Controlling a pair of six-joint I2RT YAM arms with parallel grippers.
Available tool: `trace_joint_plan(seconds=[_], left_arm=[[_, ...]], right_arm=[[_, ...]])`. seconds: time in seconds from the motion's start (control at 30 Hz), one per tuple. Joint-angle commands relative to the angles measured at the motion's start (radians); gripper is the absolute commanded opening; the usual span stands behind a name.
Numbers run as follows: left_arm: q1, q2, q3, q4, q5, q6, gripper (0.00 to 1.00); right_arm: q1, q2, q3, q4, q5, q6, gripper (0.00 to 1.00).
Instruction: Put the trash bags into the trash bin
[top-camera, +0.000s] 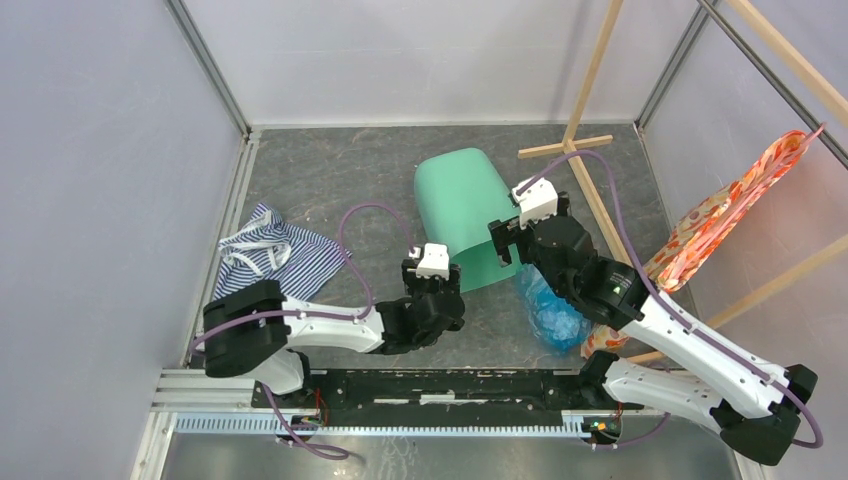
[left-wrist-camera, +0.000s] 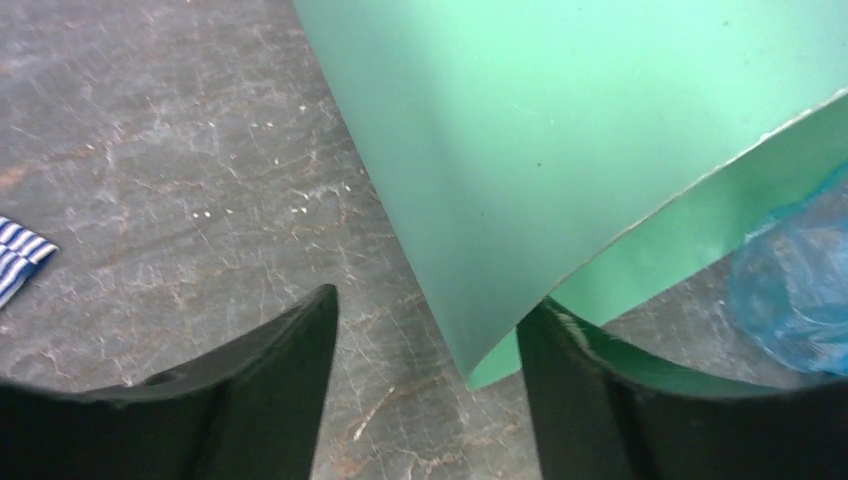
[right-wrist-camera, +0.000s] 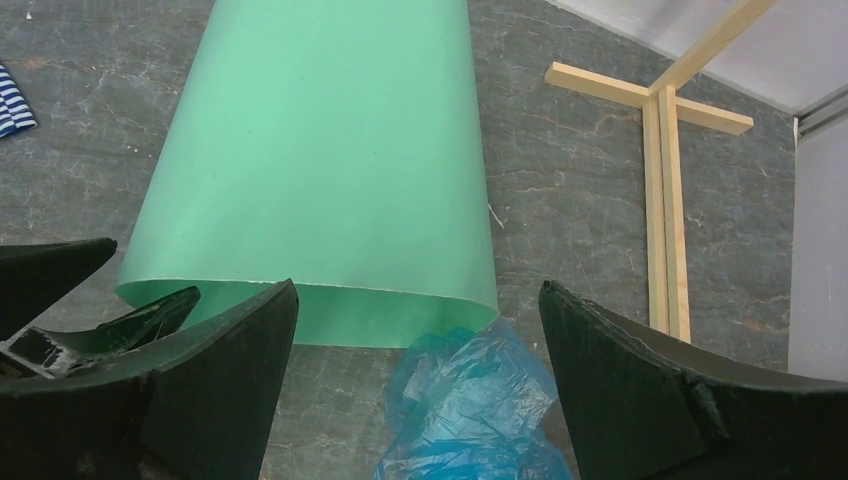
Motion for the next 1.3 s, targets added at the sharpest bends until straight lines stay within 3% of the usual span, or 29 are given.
trace_joint_plan(seconds=[0.0, 0.2, 0.33, 0.47, 0.77, 1.13, 1.27], left_arm=[[0.004, 0.041, -0.006, 0.196, -0.131, 0.131, 0.66], [0.051, 0.012, 0.029, 0.183, -0.122, 0.201, 0.39], [0.113, -0.057, 0.087, 0.073, -0.083, 0.211, 0.15], [0.203, -0.126, 0.169, -0.068, 0.01, 0.203, 0.02], [0.462, -0.097, 0.575, -0.621, 0.338, 0.106, 0.02], [0.713, 0.125, 1.07, -1.127, 0.773, -0.008, 0.02], [0.778, 0.257, 1.283, -1.32, 0.82, 0.033, 0.02]], right_arm=[[0.007, -0.014, -0.009, 0.045, 0.019, 0.011, 0.98], [0.008, -0.025, -0.004, 0.047, 0.021, 0.007, 0.98], [0.007, -0.031, 0.009, 0.041, 0.02, 0.003, 0.98], [0.006, -0.043, 0.031, 0.029, 0.019, 0.004, 0.98], [0.008, -0.058, 0.109, -0.019, 0.019, 0.005, 0.98], [0.008, -0.019, 0.178, -0.04, -0.066, -0.002, 0.98], [0.006, -0.019, 0.166, -0.028, -0.116, 0.008, 0.98]])
